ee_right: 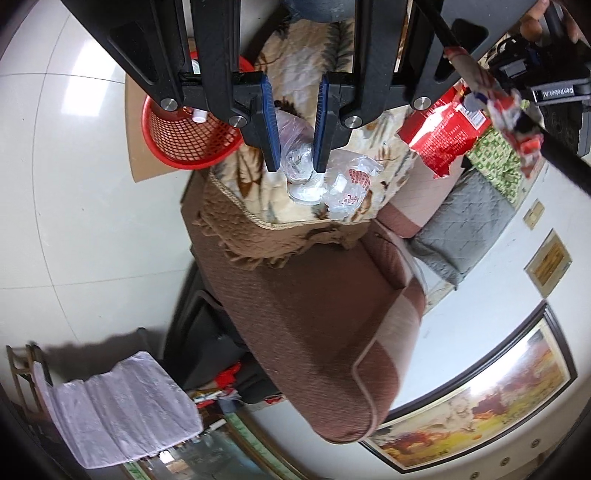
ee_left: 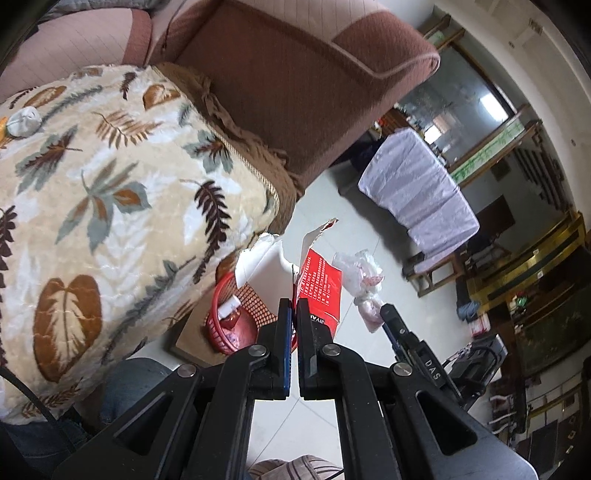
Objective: Collect trash
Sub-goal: 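Carry both items over the red wastebasket and open both tools to drop them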
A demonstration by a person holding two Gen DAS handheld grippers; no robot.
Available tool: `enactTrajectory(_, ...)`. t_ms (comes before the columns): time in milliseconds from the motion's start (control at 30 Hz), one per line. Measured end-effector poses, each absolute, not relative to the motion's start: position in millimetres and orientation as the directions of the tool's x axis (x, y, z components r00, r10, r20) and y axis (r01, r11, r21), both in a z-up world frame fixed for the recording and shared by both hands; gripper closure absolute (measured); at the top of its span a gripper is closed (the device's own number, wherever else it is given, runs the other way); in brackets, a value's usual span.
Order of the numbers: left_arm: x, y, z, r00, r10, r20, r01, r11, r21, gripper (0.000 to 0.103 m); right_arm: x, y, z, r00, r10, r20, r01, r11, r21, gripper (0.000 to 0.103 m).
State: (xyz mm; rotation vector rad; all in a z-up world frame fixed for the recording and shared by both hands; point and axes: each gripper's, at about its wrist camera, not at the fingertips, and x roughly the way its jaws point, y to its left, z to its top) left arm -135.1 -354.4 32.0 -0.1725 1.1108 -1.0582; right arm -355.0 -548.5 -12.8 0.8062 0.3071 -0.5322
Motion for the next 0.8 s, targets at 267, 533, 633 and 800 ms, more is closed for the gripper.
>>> enactTrajectory(267, -132.8, -393.3, -3.3, -0.016, -0.714, -0.7, 0.614, 0.545, -0.571, 0.101, -355.2, -564.1, -35.1, 0.798, -0.335, -0.501, 0.599, 0.524, 0.605, 0.083)
enactTrajectory(533, -129.9, -427.9, -33.2, -0.055, -0.661, -0.748, 0.635, 0.555, -0.537, 0.101, -352.7, -577.1, -52.2, 0.784, -0.334, -0.524, 0.619, 0.491, 0.613, 0.083)
enactTrajectory(633, -128.1, -437.9, -44.8, -0.076, -0.648, -0.758, 0.633, 0.556, -0.538, 0.101, -351.5, -582.6, -59.1, 0.779, -0.33, -0.533, 0.624, 0.48, 0.616, 0.083)
enactTrajectory(800, -126.2, -453.7, -60.9, -0.105, -0.625, -0.773, 0.63, 0.56, -0.538, 0.101, -348.6, -593.7, -73.7, 0.764, -0.329, -0.555, 0.643, 0.452, 0.618, 0.083)
